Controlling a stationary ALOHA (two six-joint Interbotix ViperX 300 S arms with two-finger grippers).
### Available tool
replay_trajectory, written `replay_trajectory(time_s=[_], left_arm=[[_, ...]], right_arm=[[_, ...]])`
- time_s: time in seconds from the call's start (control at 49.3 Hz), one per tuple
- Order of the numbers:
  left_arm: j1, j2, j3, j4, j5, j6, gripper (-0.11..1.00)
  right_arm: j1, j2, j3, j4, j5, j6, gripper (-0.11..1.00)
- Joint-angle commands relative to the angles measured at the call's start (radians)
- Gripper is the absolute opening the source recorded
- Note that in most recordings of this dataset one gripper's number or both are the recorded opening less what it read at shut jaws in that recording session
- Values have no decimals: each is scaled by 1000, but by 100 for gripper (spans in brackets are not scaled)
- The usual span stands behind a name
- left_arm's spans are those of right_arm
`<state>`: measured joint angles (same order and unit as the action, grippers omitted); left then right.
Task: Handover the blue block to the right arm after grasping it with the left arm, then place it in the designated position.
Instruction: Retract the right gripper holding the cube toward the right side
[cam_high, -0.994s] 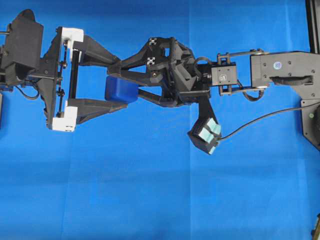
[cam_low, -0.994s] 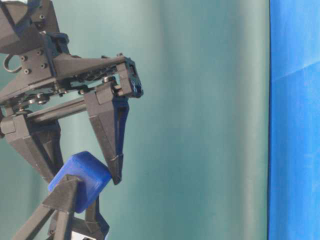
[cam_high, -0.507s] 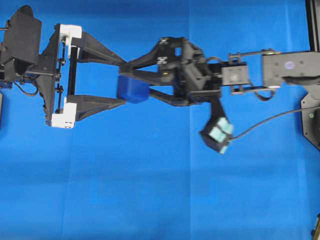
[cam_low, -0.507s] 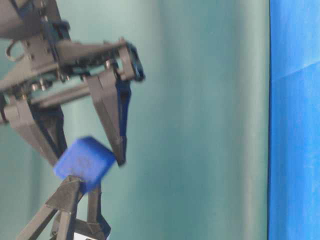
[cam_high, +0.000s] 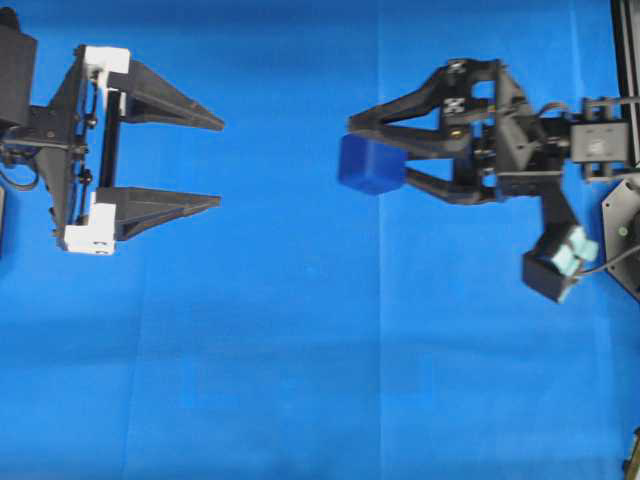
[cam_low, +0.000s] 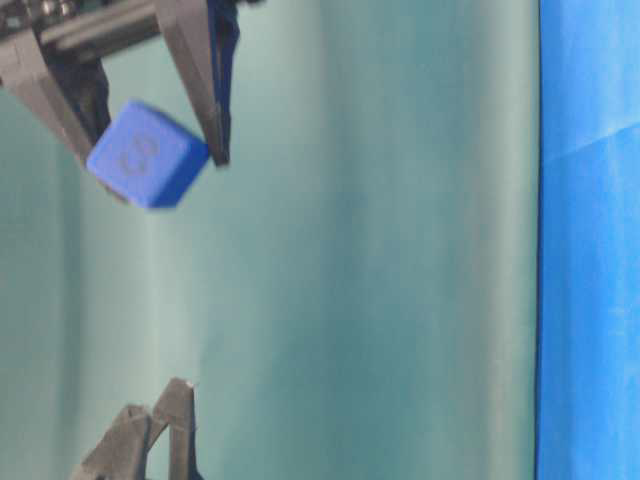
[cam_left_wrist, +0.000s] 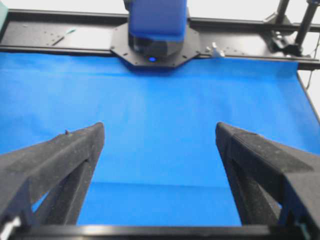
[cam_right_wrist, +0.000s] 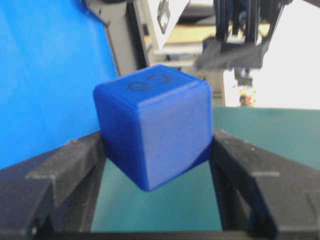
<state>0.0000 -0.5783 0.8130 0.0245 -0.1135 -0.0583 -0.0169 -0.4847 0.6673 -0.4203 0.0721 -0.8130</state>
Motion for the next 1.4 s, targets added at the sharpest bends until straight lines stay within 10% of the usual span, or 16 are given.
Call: replay_trajectory(time_s=[0.0,0.446,0.69,0.994,1.38], left_arm=[[2,-21,-6,0,-2,2,93],[2,-17,-9,0,-2,2,93],[2,-15,-9,-2,-2,2,93],[2,-14,-11,0,-2,5,93],[2,-12,-11,0,-2,6,93]], right_arm=[[2,-34,-3,5,37,5,54],[2,-40,0,18,64,8,54],[2,-44,0,109,63,104,54],[2,-55,5,221,63,426,54],[2,-55,6,230,63,917,54]])
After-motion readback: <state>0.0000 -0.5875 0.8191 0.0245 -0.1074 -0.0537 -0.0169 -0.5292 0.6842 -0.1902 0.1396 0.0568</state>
